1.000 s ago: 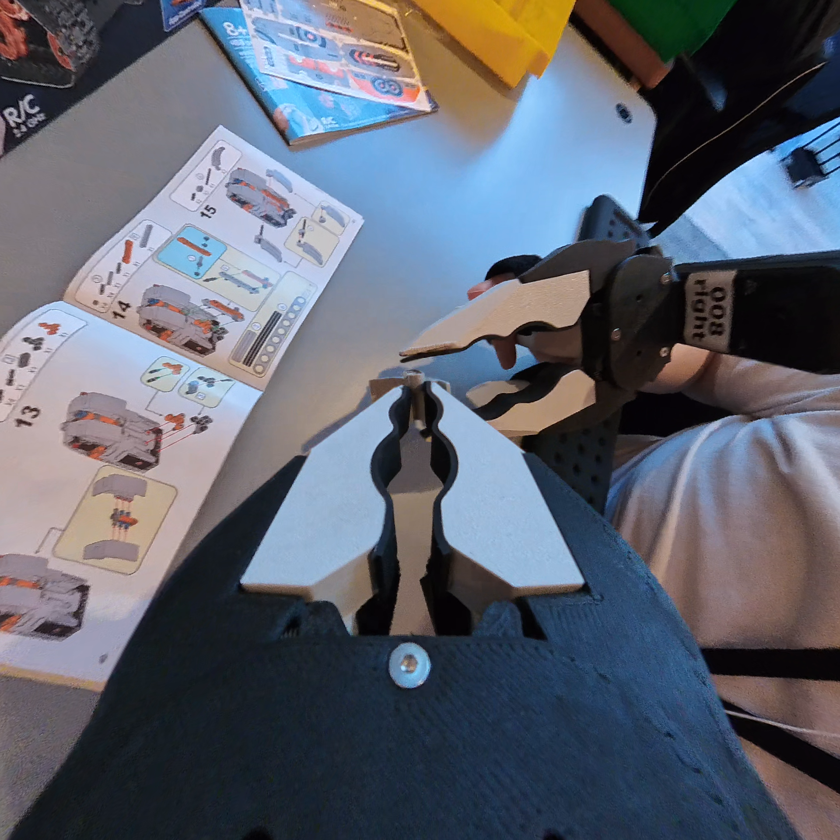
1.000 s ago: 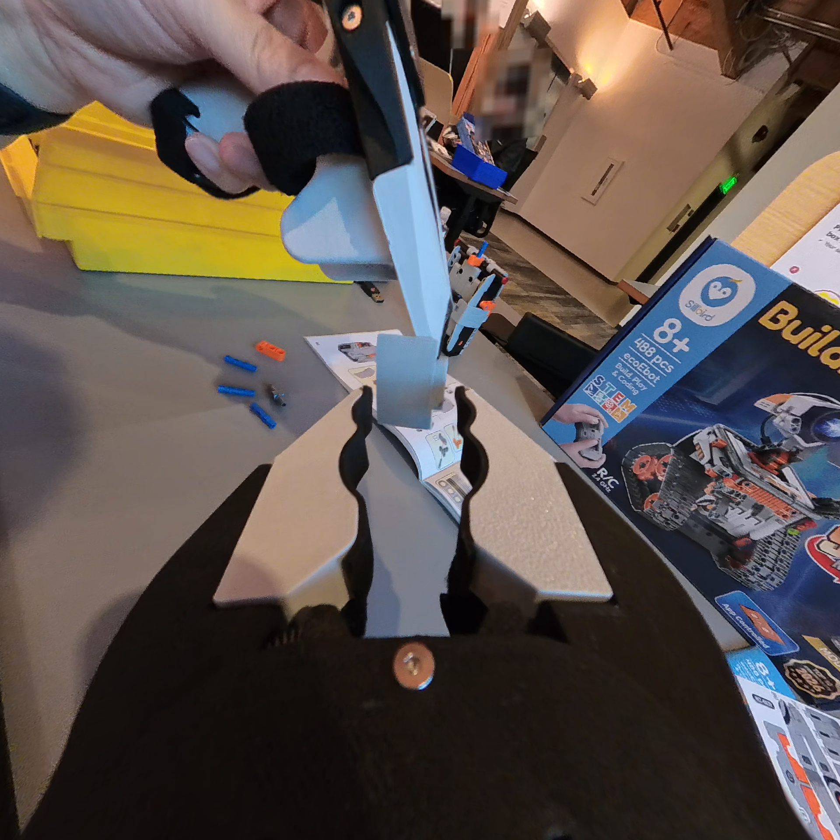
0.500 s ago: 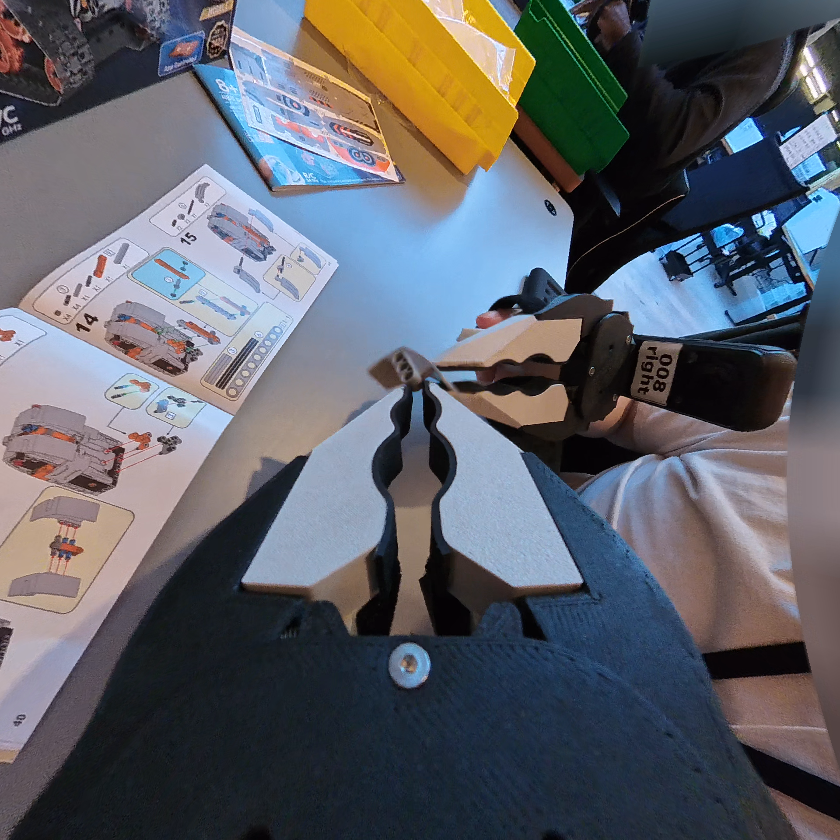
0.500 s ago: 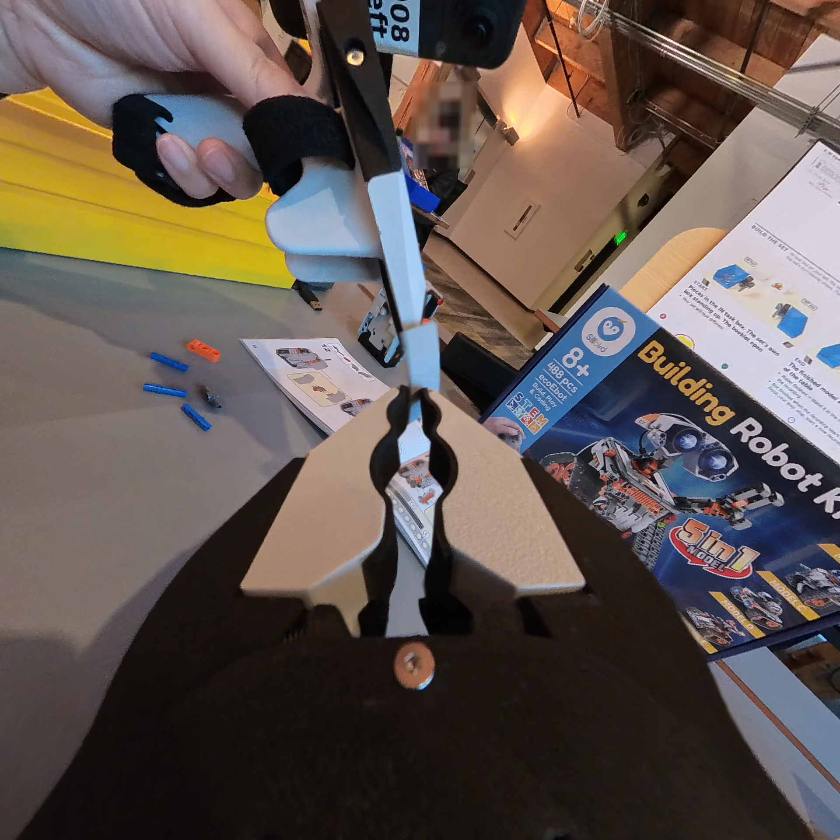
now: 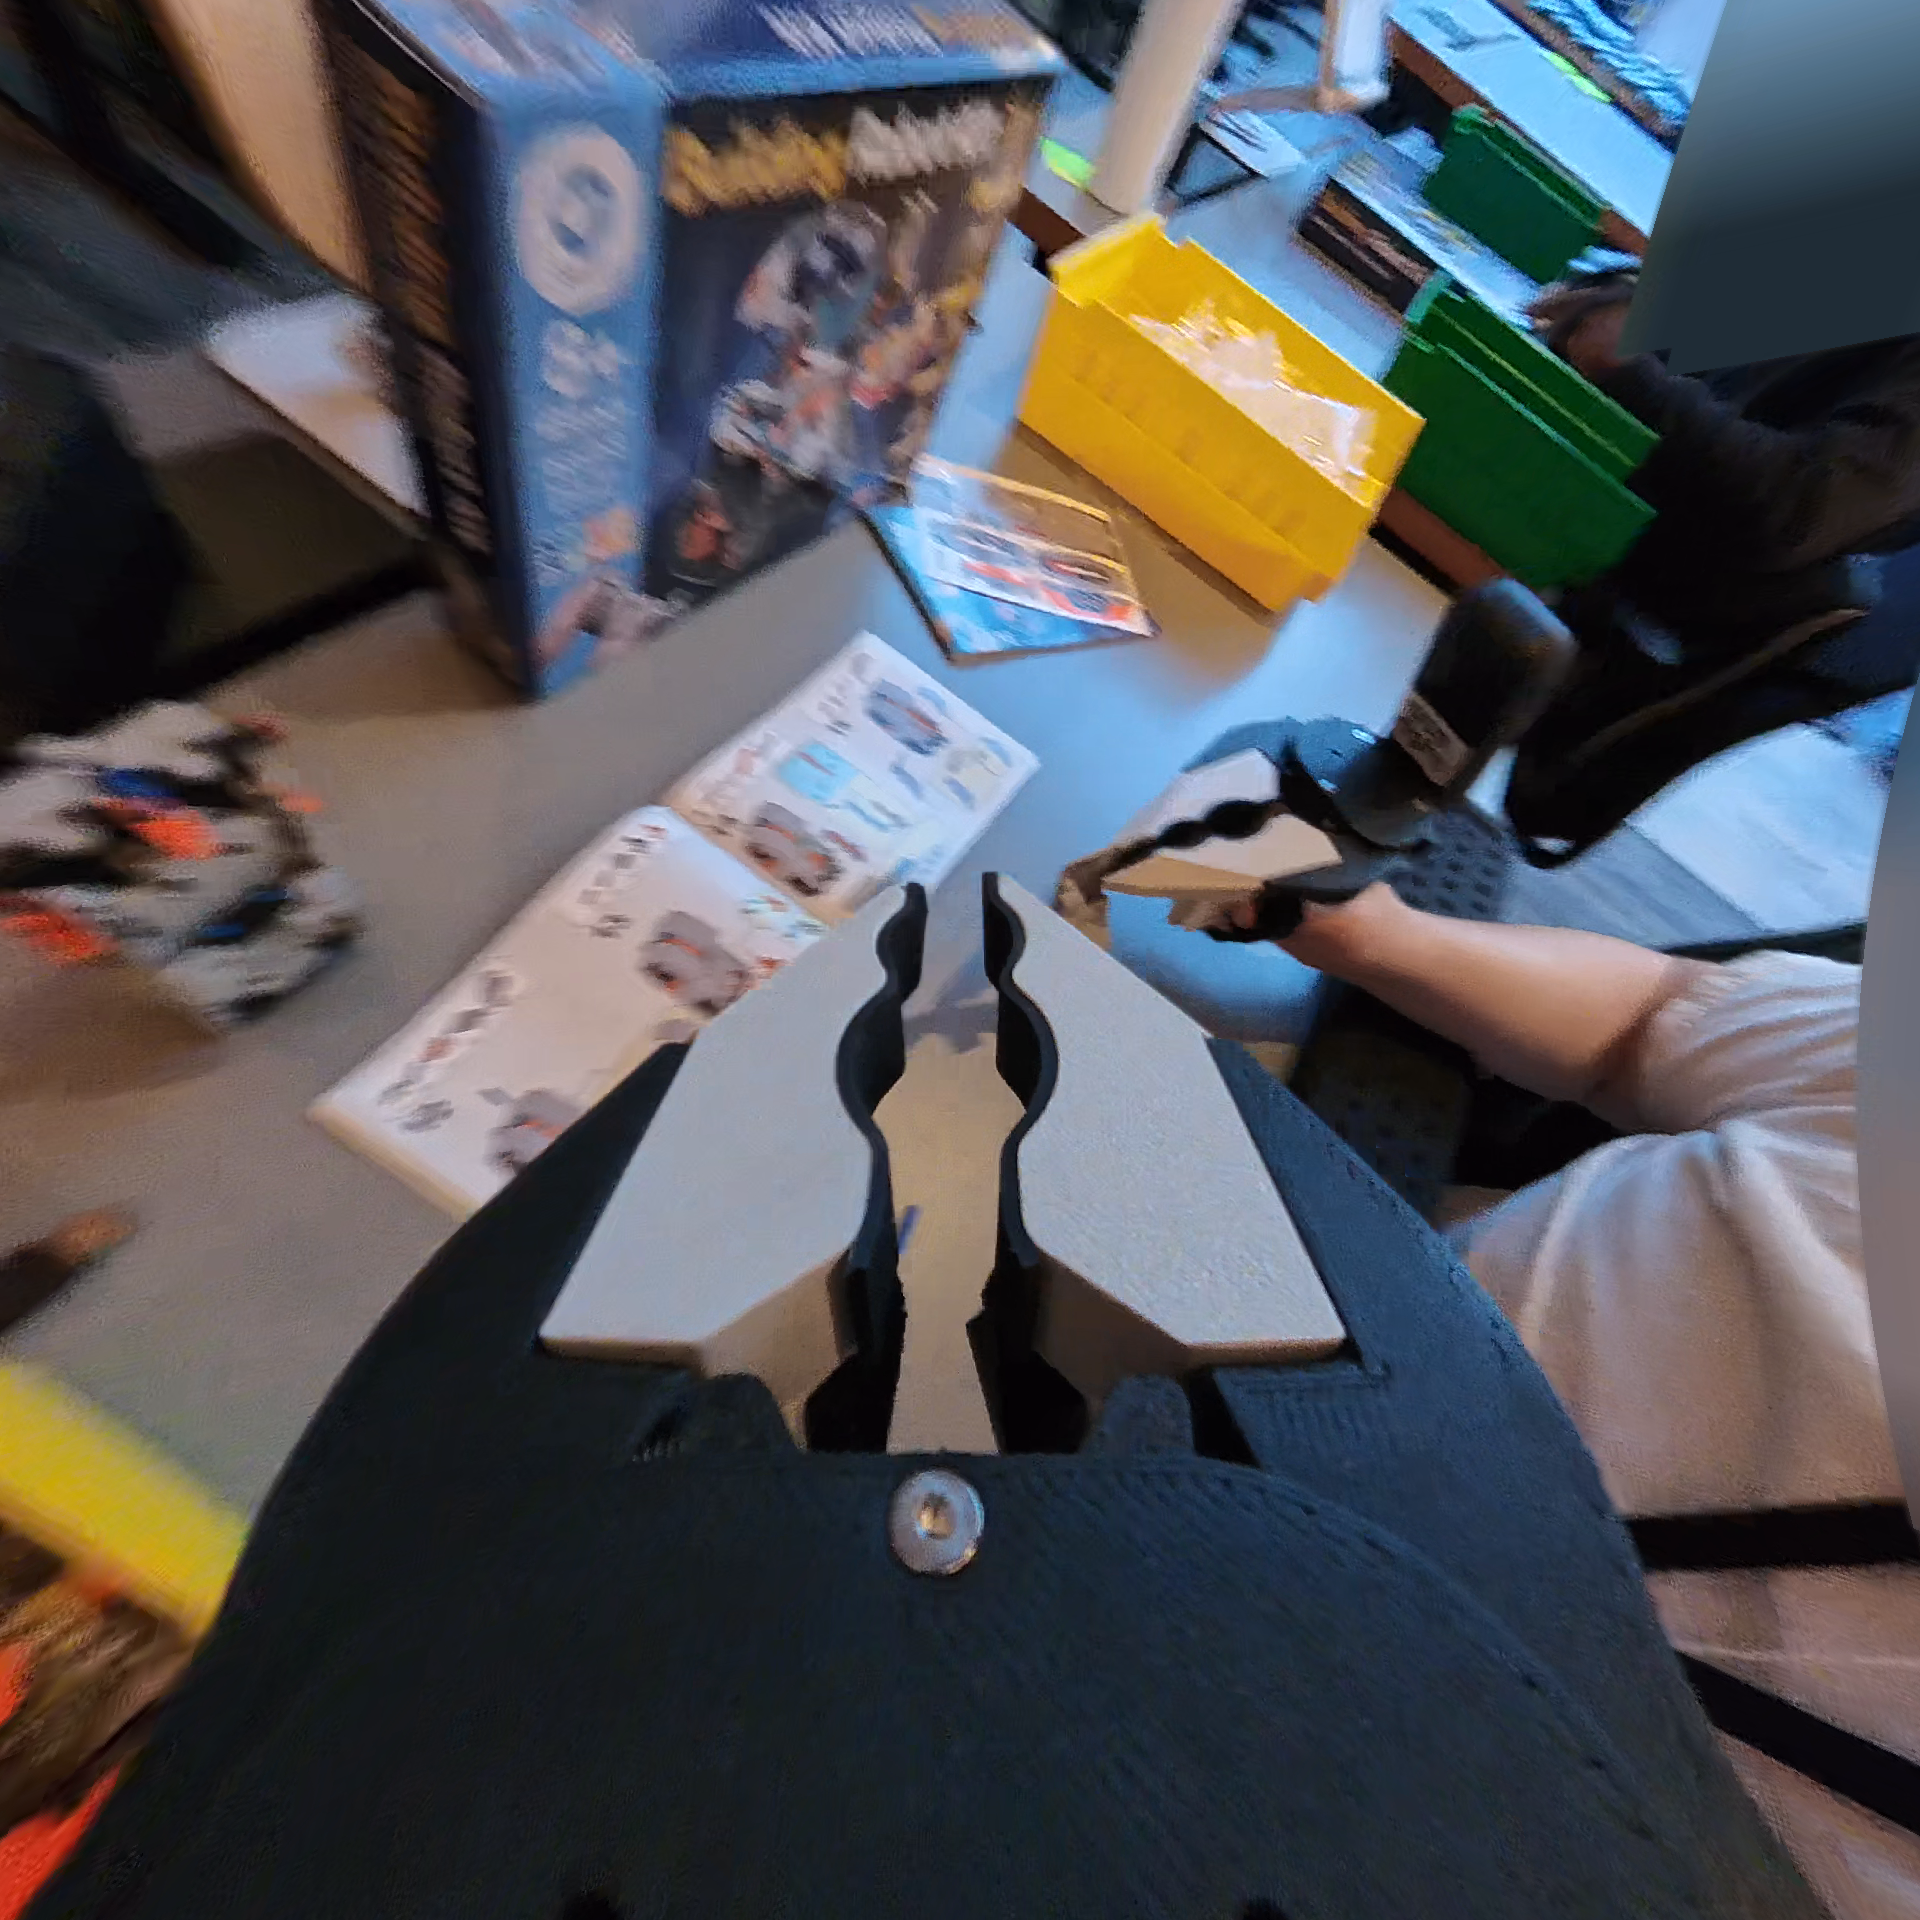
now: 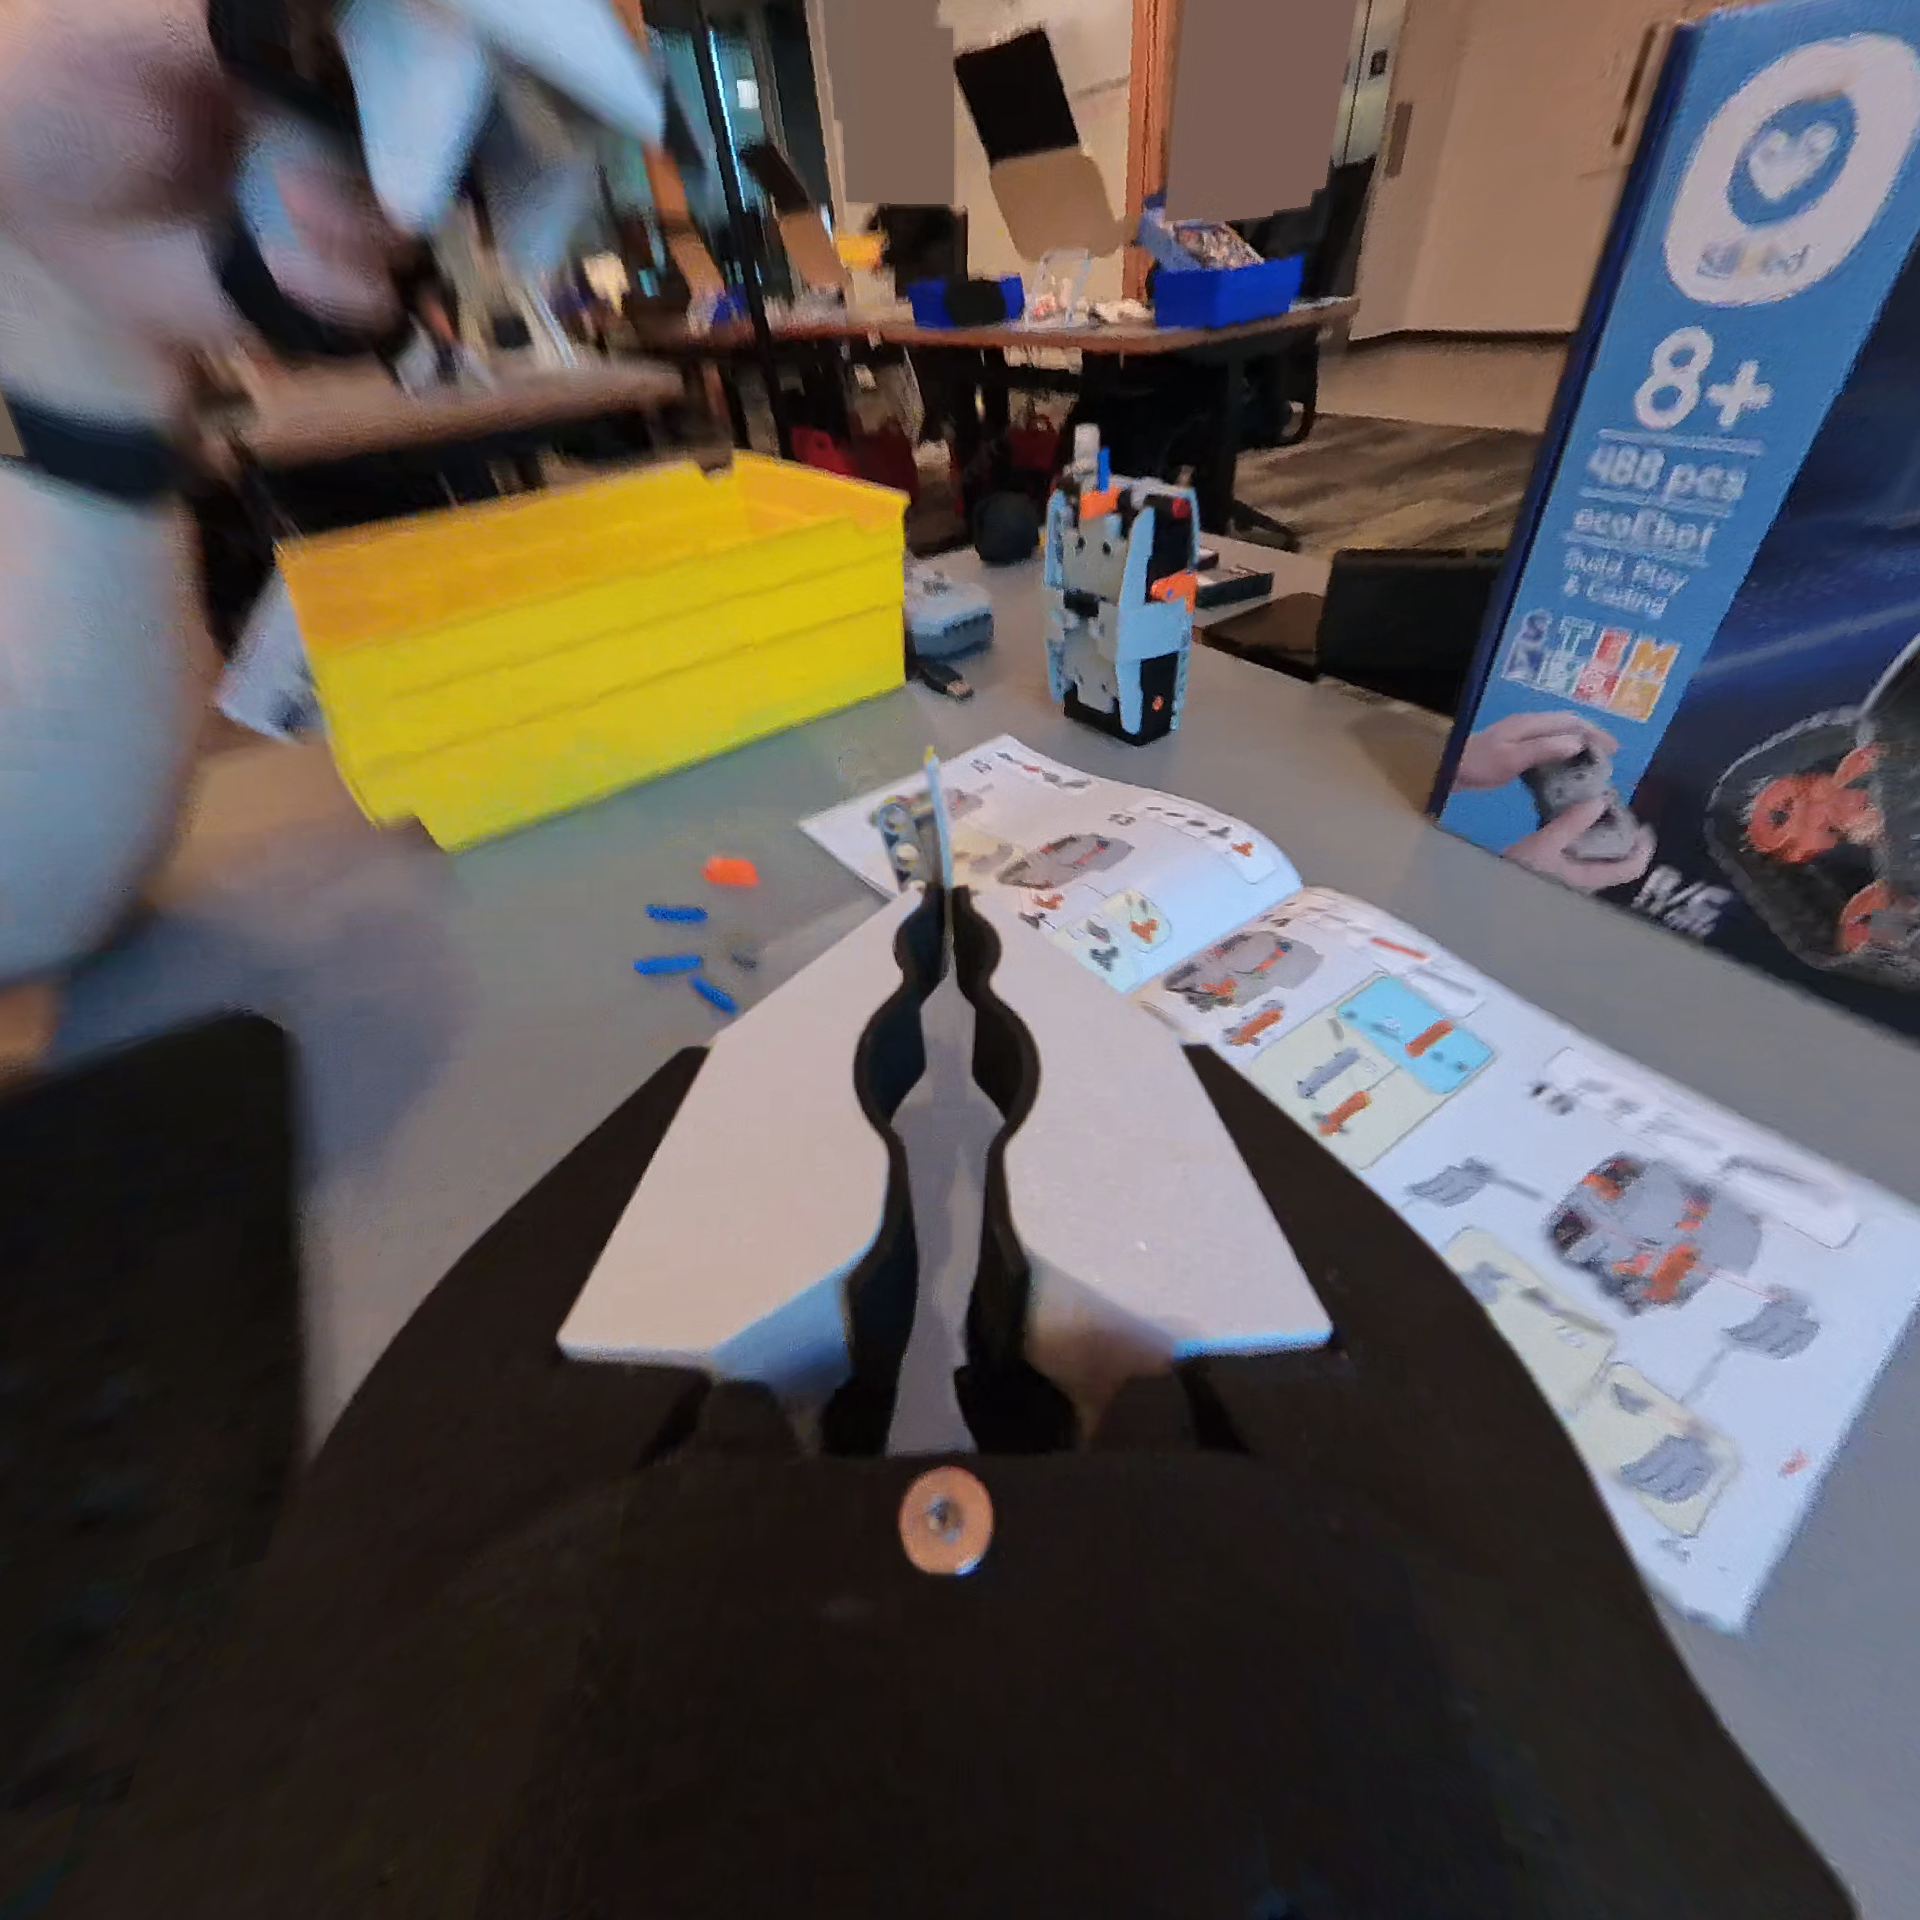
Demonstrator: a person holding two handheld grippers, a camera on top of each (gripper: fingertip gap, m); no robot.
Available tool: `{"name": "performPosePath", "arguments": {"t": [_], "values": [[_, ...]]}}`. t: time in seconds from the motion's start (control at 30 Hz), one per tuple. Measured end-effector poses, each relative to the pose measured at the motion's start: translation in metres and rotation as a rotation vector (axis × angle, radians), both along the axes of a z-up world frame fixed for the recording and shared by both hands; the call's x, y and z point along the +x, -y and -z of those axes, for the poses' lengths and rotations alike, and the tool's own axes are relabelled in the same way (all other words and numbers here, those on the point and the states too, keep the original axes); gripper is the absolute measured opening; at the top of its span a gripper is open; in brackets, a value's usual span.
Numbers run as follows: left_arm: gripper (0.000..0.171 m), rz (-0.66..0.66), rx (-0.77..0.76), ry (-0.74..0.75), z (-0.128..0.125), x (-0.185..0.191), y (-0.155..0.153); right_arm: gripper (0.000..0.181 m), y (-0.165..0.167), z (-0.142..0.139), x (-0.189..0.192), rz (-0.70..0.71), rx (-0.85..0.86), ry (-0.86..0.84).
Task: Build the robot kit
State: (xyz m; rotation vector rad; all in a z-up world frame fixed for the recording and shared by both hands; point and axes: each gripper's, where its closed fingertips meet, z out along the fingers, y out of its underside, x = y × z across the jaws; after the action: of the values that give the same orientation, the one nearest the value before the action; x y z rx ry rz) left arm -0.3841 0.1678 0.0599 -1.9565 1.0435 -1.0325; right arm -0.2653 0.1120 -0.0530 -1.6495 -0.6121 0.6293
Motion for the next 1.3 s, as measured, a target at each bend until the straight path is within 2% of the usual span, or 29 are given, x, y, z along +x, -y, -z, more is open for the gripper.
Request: {"name": "performPosePath", "arguments": {"t": [0.07,0.17,0.23,0.33,0.43,0.6,0.7,0.8,1.07,1.13,1.23,1.3], "values": [[0.009,-0.119,0.115,-0.007,-0.021,-0.032,-0.015,0.000,-0.002,0.009,-0.012,-0.019,0.114,0.233],[0.013,-0.282,0.258,-0.023,-0.048,-0.081,-0.027,0.000,-0.001,0.036,-0.029,-0.062,0.298,0.616],[0.021,-0.334,0.318,-0.015,-0.062,-0.105,-0.025,0.000,0.007,0.051,-0.043,-0.132,0.391,0.770],[0.023,-0.342,0.374,0.043,-0.081,-0.124,-0.015,0.000,0.012,0.060,-0.054,-0.188,0.487,0.882],[0.028,-0.335,0.415,0.144,-0.100,-0.131,-0.005,0.000,0.012,0.065,-0.059,-0.231,0.556,0.943],[0.032,-0.324,0.467,0.292,-0.117,-0.137,0.002,0.000,0.011,0.076,-0.061,-0.294,0.680,1.061],[0.044,-0.312,0.453,0.332,-0.122,-0.141,0.005,0.000,0.010,0.079,-0.061,-0.303,0.700,1.078],[0.048,-0.309,0.436,0.349,-0.123,-0.147,0.008,0.001,0.010,0.082,-0.062,-0.311,0.709,1.099],[0.051,-0.458,0.428,0.285,-0.113,-0.196,-0.007,0.003,0.013,0.088,-0.062,-0.340,0.696,1.114],[0.052,-0.516,0.413,0.230,-0.103,-0.213,-0.015,0.004,0.014,0.090,-0.062,-0.351,0.688,1.119],[0.052,-0.589,0.334,0.098,-0.075,-0.236,-0.026,0.006,0.018,0.094,-0.063,-0.383,0.642,1.099],[0.046,-0.669,0.279,0.008,-0.059,-0.253,-0.034,0.009,0.020,0.092,-0.065,-0.390,0.617,1.065]]}}
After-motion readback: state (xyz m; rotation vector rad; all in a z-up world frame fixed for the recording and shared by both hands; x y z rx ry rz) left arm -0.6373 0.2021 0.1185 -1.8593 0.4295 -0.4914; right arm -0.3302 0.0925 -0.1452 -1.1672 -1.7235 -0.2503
